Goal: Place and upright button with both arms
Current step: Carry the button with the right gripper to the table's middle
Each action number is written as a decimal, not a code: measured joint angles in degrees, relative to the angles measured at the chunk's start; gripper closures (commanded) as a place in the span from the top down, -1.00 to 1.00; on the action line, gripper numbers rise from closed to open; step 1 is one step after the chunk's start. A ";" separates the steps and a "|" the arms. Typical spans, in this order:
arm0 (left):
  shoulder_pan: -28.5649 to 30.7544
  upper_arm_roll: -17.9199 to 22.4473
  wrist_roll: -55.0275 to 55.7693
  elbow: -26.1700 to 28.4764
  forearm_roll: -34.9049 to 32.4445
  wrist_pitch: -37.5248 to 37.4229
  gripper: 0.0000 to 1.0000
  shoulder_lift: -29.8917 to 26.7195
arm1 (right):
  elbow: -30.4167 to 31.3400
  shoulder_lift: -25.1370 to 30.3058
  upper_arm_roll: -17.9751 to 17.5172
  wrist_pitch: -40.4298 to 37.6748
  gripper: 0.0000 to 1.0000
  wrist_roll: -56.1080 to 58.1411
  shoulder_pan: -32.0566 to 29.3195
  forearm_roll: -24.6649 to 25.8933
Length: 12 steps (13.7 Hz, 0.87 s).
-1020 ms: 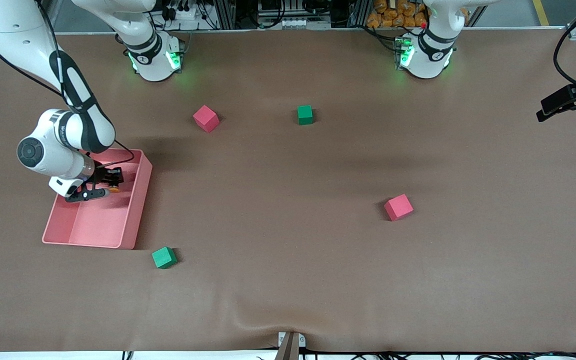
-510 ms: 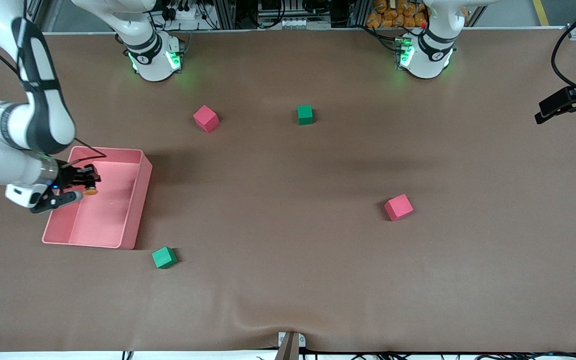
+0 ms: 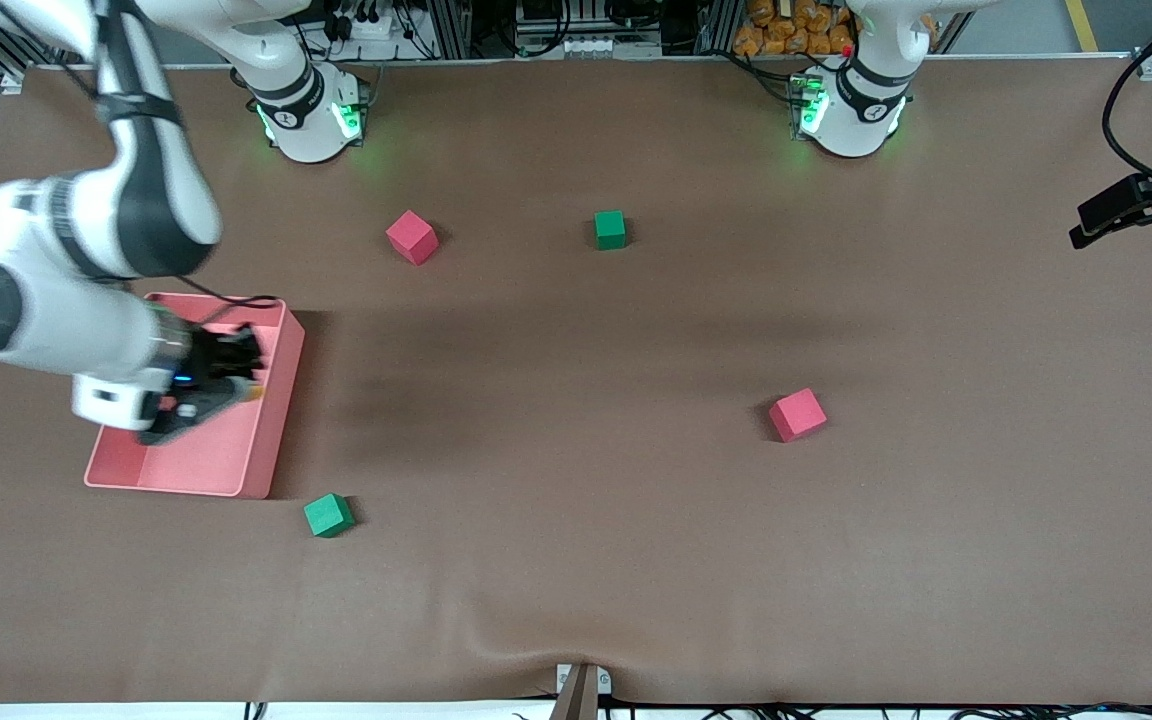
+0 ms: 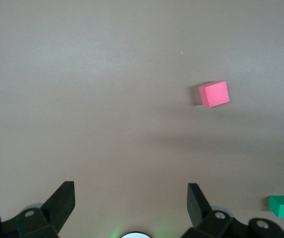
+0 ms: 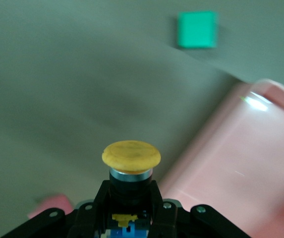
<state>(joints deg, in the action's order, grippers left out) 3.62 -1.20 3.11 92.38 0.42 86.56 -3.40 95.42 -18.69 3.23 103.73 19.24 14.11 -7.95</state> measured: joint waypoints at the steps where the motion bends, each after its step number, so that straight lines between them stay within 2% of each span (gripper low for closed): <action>1: 0.02 0.00 0.00 0.02 0.00 0.02 1.00 0.03 | -0.82 -2.06 -0.08 1.60 -1.00 -3.17 3.04 -1.33; 4: 0.04 0.00 0.00 0.04 0.00 0.06 1.00 0.20 | -3.08 -7.47 -0.16 7.81 -1.00 -14.34 11.83 -2.49; 8: 0.05 -0.01 0.00 0.05 0.00 0.59 1.00 0.24 | -4.43 -10.30 -0.14 9.92 -1.00 -26.96 18.49 -4.14; 12: 0.04 -0.06 0.00 0.06 0.00 0.74 1.00 0.31 | -5.18 -15.72 -0.13 16.83 -1.00 -41.24 24.97 -4.34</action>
<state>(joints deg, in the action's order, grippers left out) 3.66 -1.26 3.11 92.44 0.42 87.31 -3.09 90.23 -34.40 3.10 120.56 -22.00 39.08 -12.29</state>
